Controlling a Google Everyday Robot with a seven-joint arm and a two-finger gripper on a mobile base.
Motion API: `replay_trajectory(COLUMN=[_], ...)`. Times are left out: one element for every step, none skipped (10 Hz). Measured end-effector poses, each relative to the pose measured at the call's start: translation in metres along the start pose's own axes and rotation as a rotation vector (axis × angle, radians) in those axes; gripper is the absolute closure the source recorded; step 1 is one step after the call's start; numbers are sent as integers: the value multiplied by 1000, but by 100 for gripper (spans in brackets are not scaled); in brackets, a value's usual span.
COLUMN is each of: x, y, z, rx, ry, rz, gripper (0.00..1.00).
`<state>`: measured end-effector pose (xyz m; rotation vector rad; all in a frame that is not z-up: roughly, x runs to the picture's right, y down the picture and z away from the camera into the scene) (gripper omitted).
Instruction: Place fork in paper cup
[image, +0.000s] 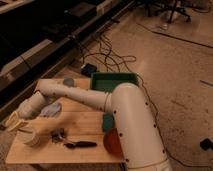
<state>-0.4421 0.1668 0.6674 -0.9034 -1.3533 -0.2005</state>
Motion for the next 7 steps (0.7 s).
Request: replay_trajectory(x=[2, 3, 4, 5, 6, 7, 8], y=[1, 3, 4, 5, 7, 8, 9], z=[-1, -1, -2, -3, -4, -4, -4], rx=[1, 2, 4, 6, 9, 9, 10], ry=[7, 13, 19, 19, 17, 15, 12], rz=[3, 4, 5, 7, 8, 5, -1], gripper=[100, 100, 100, 100, 100, 100, 100])
